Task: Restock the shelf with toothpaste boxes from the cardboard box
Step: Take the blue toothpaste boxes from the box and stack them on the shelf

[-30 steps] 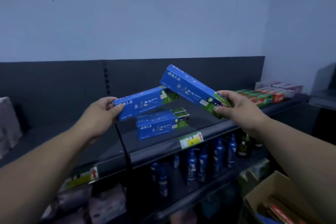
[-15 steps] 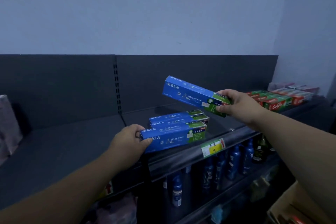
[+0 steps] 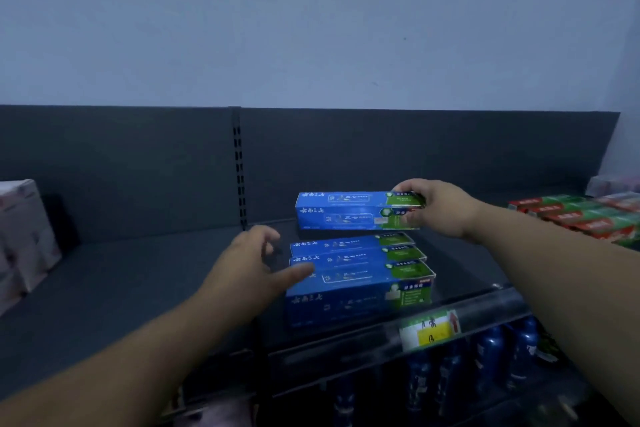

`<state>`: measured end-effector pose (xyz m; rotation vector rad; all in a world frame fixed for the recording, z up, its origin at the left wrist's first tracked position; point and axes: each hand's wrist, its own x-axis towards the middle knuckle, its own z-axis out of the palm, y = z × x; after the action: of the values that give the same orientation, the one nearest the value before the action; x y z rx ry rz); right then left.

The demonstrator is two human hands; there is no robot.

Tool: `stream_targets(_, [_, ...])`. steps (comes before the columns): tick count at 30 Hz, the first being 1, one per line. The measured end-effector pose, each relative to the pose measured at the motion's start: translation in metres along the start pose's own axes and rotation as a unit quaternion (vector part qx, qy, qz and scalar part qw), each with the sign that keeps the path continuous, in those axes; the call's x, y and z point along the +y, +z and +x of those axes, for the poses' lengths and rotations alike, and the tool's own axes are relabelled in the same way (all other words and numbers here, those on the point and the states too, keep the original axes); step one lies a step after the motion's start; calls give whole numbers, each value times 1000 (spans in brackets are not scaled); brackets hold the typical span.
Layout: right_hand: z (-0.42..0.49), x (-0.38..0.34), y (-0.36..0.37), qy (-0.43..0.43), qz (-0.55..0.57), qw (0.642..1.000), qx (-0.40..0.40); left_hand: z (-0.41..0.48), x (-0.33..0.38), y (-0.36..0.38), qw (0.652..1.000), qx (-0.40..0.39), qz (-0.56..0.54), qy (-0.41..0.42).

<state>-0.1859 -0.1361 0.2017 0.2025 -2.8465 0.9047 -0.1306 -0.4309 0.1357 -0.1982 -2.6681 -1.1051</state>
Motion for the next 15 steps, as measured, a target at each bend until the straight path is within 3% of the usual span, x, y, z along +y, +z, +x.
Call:
stream_targets(3, [21,-2,8,-24,-8,998,-55,27,10,-4,999,9,12,-30])
stream_targets(6, [38,-4,18,-40,-9,994,-98,44,12,2,995,-40,-50,-72])
stream_targets(10, [48,-1,29,-20,-30,986,-161,49,6,14,991,-69,-34,-114])
stream_targets(15, [45,2,38,-32,-13,987,-157,52,10,20,992,-60,37,-104])
